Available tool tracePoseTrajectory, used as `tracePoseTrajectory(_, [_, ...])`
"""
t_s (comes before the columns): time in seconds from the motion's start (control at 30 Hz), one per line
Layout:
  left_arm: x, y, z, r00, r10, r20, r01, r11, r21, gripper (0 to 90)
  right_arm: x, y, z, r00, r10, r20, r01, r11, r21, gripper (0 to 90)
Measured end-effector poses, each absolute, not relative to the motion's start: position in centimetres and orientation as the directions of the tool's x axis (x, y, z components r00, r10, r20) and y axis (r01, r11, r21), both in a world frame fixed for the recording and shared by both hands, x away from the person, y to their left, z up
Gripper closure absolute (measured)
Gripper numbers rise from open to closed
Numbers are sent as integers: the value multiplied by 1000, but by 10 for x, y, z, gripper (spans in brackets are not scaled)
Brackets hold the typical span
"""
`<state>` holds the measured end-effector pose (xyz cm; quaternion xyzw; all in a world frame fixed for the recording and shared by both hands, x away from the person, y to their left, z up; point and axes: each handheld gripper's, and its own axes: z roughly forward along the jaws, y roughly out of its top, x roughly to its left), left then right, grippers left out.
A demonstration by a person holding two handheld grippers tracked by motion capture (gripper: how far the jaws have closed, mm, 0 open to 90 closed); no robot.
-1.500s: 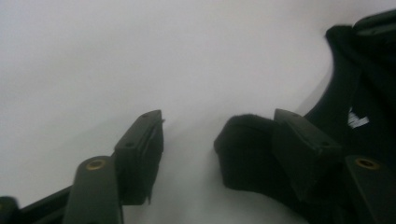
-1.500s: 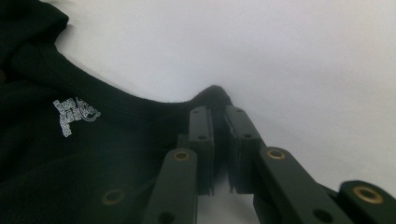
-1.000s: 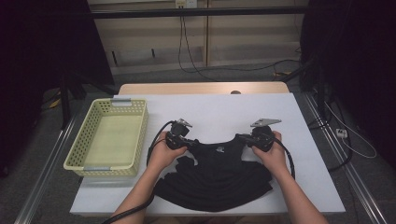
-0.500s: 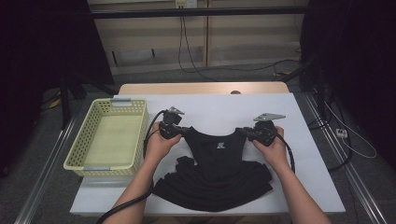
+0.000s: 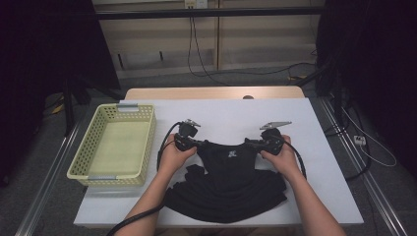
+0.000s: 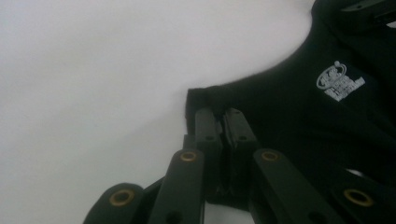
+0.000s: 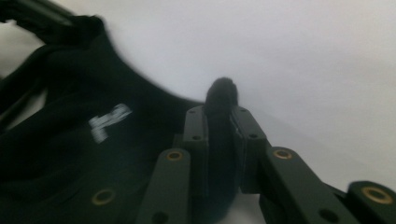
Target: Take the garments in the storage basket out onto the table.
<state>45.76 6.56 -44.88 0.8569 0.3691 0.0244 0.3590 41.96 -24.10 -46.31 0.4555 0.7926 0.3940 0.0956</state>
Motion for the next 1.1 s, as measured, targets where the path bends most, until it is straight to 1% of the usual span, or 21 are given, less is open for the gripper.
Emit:
tracePoseTrajectory(0.07, [453,69,-449,729,640,-243,620,-466,630,864,414,-237,-462,-594,772,226,648,293,703,807])
tracePoseTrajectory(0.13, [446,71,-449,746,622,-238,604,-482,635,864,407,-232,-461,-627,756,191,618,333,712,811])
tracePoseTrajectory(0.23, [435,75,-449,766,600,-232,585,-499,640,864,396,-226,-462,-656,732,186,596,350,723,812])
tracePoseTrajectory(0.33, [426,80,-449,783,569,-253,578,-512,636,864,386,-220,-462,-687,704,180,575,374,728,813])
tracePoseTrajectory(0.47, [413,83,-448,799,550,-243,560,-532,636,863,373,-213,-462,-726,667,164,541,408,735,813])
tracePoseTrajectory(0.73, [391,86,-446,817,523,-244,542,-551,634,863,349,-204,-461,-779,606,160,498,443,746,816])
tracePoseTrajectory(1.0, [371,89,-443,829,505,-242,532,-577,620,863,329,-193,-458,-825,553,116,439,499,747,821])
tracePoseTrajectory(1.1, [363,91,-443,831,498,-247,531,-579,619,863,323,-191,-458,-838,531,124,433,509,744,822])
